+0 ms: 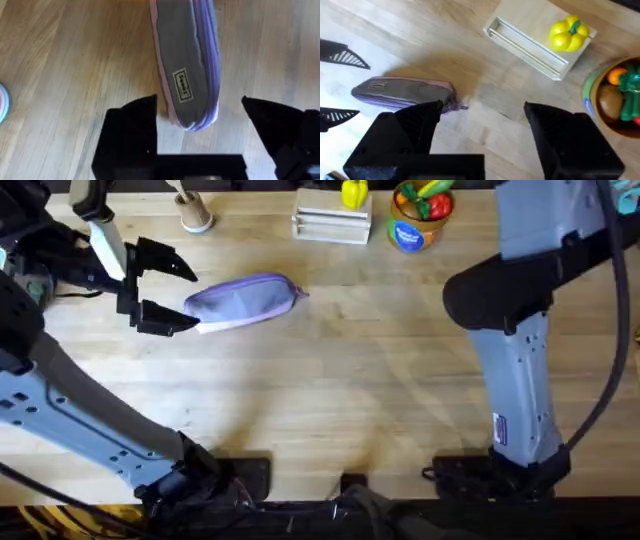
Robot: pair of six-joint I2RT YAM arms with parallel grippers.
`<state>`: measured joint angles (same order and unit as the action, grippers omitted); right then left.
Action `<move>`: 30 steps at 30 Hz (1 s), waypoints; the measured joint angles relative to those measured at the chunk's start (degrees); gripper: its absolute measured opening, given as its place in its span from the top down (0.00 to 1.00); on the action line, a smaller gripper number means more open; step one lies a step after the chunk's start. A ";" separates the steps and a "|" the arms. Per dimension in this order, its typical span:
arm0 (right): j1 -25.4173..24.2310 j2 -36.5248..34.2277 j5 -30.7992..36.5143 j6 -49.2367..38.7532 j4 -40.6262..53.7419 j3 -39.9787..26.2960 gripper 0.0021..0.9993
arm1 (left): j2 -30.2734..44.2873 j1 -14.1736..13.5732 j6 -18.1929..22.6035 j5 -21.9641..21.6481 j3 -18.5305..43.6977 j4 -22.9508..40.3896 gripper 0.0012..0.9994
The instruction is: Unzip the bag, pick up the pens from the table one at a time and place them inside, then zip the bag closed.
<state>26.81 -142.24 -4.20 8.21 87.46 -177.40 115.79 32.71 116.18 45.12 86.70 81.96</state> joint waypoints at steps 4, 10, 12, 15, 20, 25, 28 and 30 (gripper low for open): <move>-0.81 1.10 2.09 -1.45 0.78 -0.17 0.00 | -0.02 0.00 0.00 0.00 0.00 -0.28 0.01; -1.12 5.01 6.60 -2.80 1.47 3.23 0.00 | -0.02 0.00 0.00 -0.02 0.00 0.57 0.01; -1.18 7.92 7.93 -3.39 1.58 6.47 0.00 | -0.14 0.00 -0.01 -0.03 0.02 1.19 0.01; -1.30 13.44 9.89 -4.04 1.86 13.48 0.00 | -1.21 0.00 0.00 -0.17 0.76 3.65 0.01; -2.18 23.72 11.47 -6.96 1.16 27.92 0.00 | -5.48 0.00 -0.04 -0.11 6.25 8.77 0.01; -4.23 34.62 12.09 -10.91 -0.10 42.66 0.00 | -9.58 0.00 -3.99 0.09 12.15 11.45 0.01; -6.04 40.88 12.24 -12.69 -0.50 49.51 0.00 | -10.61 -0.17 -7.83 0.09 15.53 13.66 0.01; -7.34 44.52 12.34 -13.34 -0.53 52.76 0.00 | -11.10 -0.65 -10.44 0.00 17.75 14.94 0.01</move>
<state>19.46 -97.72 8.14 -5.12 86.94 -124.64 104.68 32.05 105.74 45.12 104.44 96.90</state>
